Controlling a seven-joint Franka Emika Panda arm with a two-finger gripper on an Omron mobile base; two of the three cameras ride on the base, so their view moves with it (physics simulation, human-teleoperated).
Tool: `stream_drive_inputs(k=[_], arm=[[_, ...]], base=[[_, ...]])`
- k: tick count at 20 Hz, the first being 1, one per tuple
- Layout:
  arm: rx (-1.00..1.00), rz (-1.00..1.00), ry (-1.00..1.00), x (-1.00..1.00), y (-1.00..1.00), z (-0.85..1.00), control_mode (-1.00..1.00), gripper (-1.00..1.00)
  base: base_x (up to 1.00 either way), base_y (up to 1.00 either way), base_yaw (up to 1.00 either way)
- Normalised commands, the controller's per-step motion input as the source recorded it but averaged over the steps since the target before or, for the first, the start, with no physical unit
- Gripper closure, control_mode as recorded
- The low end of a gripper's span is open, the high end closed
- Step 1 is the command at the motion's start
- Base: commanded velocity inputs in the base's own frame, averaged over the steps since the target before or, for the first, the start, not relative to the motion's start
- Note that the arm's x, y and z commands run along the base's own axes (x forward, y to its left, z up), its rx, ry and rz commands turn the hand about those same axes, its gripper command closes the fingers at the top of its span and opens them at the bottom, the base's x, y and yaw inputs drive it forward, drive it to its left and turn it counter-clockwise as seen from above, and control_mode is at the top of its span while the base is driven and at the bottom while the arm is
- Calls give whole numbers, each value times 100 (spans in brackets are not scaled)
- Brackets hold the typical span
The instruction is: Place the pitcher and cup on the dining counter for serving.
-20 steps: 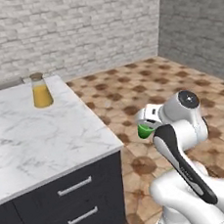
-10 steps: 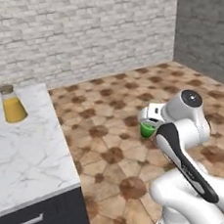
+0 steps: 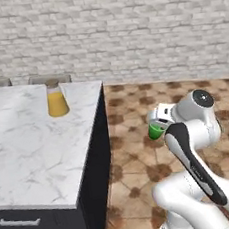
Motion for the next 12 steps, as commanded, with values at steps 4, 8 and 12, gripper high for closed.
stream_drive_inputs(k=[4,8,12], arm=[[0,0,0,0,0,0,100,100],[0,0,0,0,0,0,100,100],[0,0,0,0,0,0,100,100]], base=[[59,-32,87],[60,-53,79],[62,-73,69]])
